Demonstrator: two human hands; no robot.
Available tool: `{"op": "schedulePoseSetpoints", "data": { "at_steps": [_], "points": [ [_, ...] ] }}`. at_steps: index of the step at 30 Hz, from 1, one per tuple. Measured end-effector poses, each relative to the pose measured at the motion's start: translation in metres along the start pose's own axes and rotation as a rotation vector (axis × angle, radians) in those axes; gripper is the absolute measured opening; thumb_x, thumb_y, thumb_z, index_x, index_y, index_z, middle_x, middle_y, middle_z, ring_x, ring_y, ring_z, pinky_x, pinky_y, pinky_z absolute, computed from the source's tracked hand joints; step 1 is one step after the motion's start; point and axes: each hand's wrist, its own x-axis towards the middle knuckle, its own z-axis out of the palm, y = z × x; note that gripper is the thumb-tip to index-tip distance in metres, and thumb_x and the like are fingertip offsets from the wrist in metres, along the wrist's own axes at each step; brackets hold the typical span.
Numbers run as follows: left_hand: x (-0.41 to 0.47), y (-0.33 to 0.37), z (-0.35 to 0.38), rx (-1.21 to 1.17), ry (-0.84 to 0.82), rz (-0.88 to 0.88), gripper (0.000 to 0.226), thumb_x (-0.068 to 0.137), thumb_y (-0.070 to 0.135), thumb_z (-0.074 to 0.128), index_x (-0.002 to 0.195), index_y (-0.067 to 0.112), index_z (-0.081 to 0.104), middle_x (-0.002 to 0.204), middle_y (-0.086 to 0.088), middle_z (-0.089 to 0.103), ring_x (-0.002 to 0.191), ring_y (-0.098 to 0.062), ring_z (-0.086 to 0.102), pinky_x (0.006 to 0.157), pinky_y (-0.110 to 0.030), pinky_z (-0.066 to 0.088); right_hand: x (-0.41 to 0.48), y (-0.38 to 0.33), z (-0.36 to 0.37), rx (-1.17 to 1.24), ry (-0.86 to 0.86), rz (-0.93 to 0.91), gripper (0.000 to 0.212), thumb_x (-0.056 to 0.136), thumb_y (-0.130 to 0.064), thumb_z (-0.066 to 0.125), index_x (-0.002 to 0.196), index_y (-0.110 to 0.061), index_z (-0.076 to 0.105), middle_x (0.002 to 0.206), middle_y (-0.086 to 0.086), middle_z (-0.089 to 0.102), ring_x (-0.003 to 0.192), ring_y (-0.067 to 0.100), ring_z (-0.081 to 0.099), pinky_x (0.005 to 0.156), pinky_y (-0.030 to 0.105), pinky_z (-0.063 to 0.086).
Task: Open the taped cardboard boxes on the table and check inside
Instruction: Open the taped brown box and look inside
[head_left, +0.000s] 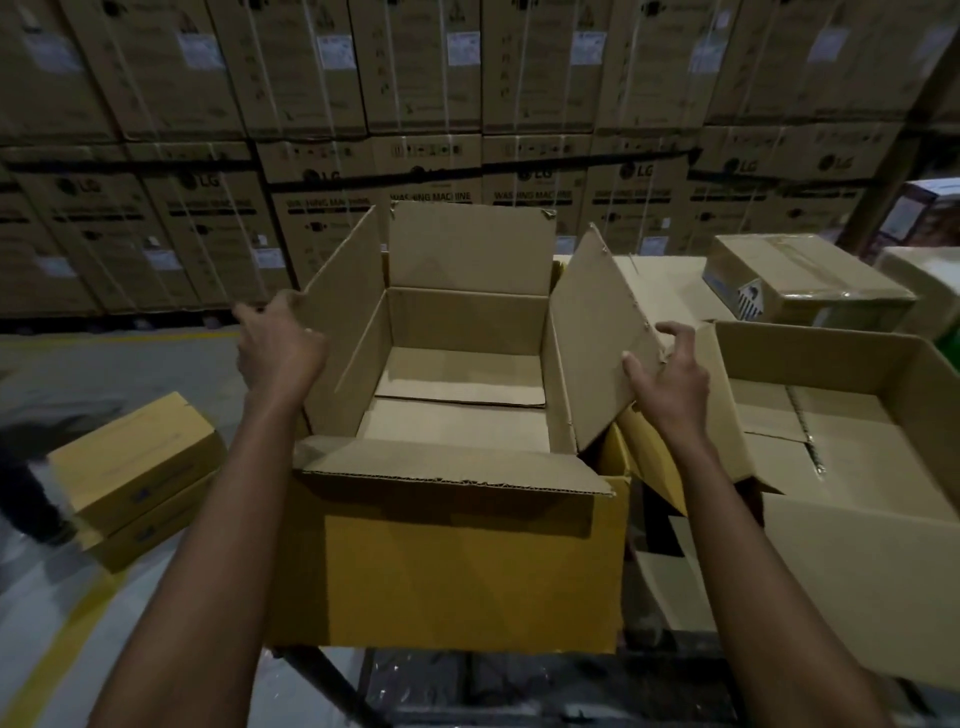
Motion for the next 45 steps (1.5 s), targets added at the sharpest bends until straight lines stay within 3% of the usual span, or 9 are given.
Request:
{"op": "schedulePoseSetpoints", "data": {
  "at_steps": [3,7,9,14,20,24,30,36,45],
  "points": [
    [0.008,-0.013,-0.006,-0.190,0.087,0.002,0.049,0.088,0.001,0.059,0.130,0.024,0.068,0.123,-0.016,0.068,0.107,-0.036,0.065,0.090,-0.043,0.056,0.004,0.004,-0.001,0.024,0.035,0.030,0.036,0.099,-0.026,0.069,0.129,-0.008,0.061,0.121,0.014,0.068,0.086,0.017,0.058,0.049,0.008,0.044],
    [0.013,-0.030,-0.012,-0.378,0.101,-0.109,0.043,0.089,-0.002,0.055,0.121,0.021,0.073,0.116,-0.007,0.072,0.088,-0.031,0.072,0.066,-0.044,0.064,0.009,0.014,0.000,0.178,0.200,0.155,0.032,0.094,-0.036,0.071,0.117,-0.014,0.068,0.113,0.010,0.072,0.101,0.030,0.067,0.084,0.049,0.060],
    [0.013,-0.042,-0.014,-0.428,0.091,-0.174,0.040,0.091,-0.001,0.057,0.120,0.022,0.073,0.115,-0.005,0.072,0.081,-0.027,0.072,0.059,-0.036,0.062,0.009,0.018,-0.003,0.207,0.214,0.273,0.031,0.093,-0.033,0.072,0.119,-0.015,0.066,0.115,0.011,0.070,0.108,0.033,0.066,0.090,0.054,0.059],
    [0.009,-0.039,-0.018,-0.487,-0.013,-0.125,0.044,0.091,-0.002,0.059,0.126,0.021,0.071,0.110,-0.003,0.068,0.081,-0.024,0.069,0.070,-0.041,0.063,0.010,0.005,-0.008,0.145,0.115,0.180,0.031,0.090,-0.040,0.075,0.114,-0.022,0.065,0.105,0.004,0.070,0.089,0.027,0.071,0.058,0.046,0.064],
    [-0.004,-0.023,-0.010,-0.377,0.097,-0.069,0.045,0.092,0.008,0.057,0.126,0.032,0.071,0.120,-0.002,0.073,0.083,-0.015,0.062,0.073,-0.033,0.053,0.004,-0.019,0.005,0.056,0.080,0.054,0.035,0.090,-0.035,0.076,0.122,-0.025,0.067,0.111,-0.001,0.071,0.092,0.015,0.063,0.075,0.033,0.054],
    [-0.008,-0.019,-0.011,-0.355,0.091,-0.068,0.050,0.088,0.003,0.052,0.123,0.032,0.074,0.082,0.014,0.065,0.072,-0.023,0.060,0.067,-0.046,0.054,0.000,-0.025,0.010,0.032,0.100,0.053,0.034,0.091,-0.036,0.075,0.123,-0.026,0.067,0.115,0.003,0.074,0.100,0.024,0.069,0.080,0.040,0.058],
    [-0.004,-0.020,-0.009,-0.319,0.091,-0.026,0.032,0.093,0.018,0.062,0.120,0.031,0.075,0.118,-0.001,0.073,0.084,-0.018,0.063,0.080,-0.037,0.055,0.003,-0.023,0.010,0.022,0.115,0.034,0.035,0.091,-0.038,0.075,0.124,-0.028,0.066,0.114,0.004,0.074,0.099,0.027,0.070,0.081,0.043,0.059],
    [-0.002,-0.022,-0.001,-0.192,0.066,-0.029,0.033,0.094,0.027,0.063,0.126,0.029,0.070,0.138,-0.012,0.054,0.132,-0.034,0.042,0.109,-0.047,0.041,0.006,-0.020,0.011,0.001,0.143,-0.048,0.039,0.090,-0.039,0.075,0.125,-0.027,0.064,0.120,0.001,0.068,0.106,0.022,0.065,0.077,0.034,0.052],
    [-0.010,-0.012,-0.001,-0.156,0.061,-0.024,0.038,0.097,0.027,0.063,0.135,0.026,0.064,0.142,-0.015,0.048,0.135,-0.034,0.036,0.110,-0.046,0.035,0.013,-0.031,0.016,-0.117,0.117,-0.191,0.043,0.089,-0.038,0.075,0.129,-0.029,0.061,0.127,0.004,0.060,0.119,0.024,0.054,0.076,0.032,0.045]
  ]
}}
